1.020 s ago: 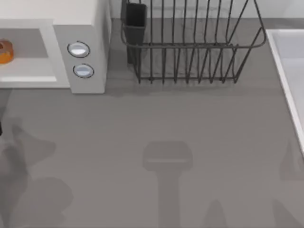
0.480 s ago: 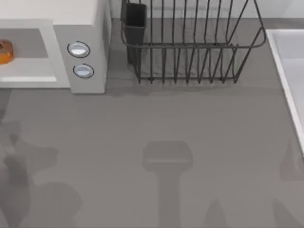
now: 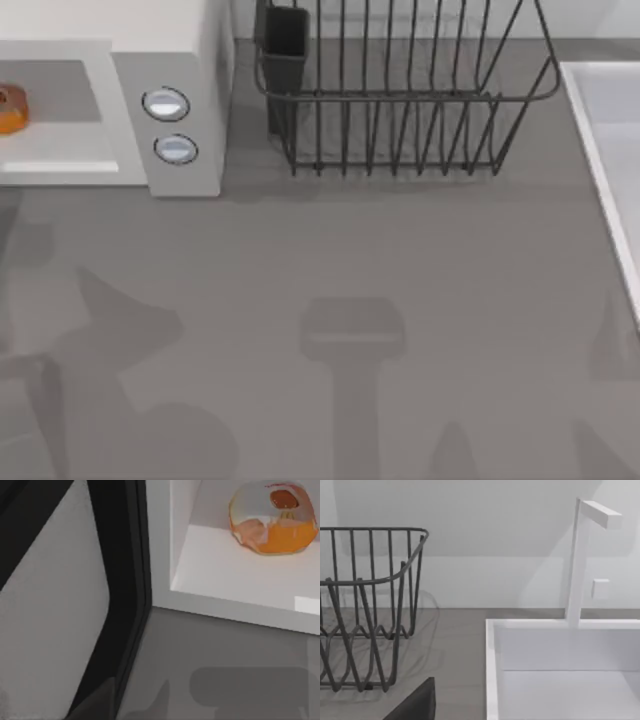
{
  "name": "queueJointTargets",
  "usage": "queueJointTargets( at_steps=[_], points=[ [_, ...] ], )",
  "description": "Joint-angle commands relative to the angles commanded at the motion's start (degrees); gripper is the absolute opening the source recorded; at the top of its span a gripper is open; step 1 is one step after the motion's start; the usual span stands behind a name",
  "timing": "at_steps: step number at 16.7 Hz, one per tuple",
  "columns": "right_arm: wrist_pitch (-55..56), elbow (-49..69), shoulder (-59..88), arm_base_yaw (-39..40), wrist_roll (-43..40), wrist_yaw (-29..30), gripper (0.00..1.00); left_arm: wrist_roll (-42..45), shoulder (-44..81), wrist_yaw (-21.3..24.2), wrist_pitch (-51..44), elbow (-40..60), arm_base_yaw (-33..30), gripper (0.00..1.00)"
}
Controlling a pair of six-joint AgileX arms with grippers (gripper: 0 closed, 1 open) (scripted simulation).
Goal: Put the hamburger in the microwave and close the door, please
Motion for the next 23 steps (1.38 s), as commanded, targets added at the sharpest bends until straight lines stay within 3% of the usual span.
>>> queueJointTargets(
  at_steps=[10, 23],
  points=[
    [0.0, 0.0, 0.0, 0.0, 0.0, 0.0, 1.0, -0.6, -6.0, -0.1, -1.3, -2.1, -1.5, 1.0],
    [0.0, 0.0, 0.0, 0.0, 0.0, 0.0, 1.0, -2.9, -67.2, -3.7, -18.3, -24.7, -14.2, 1.0]
  ],
)
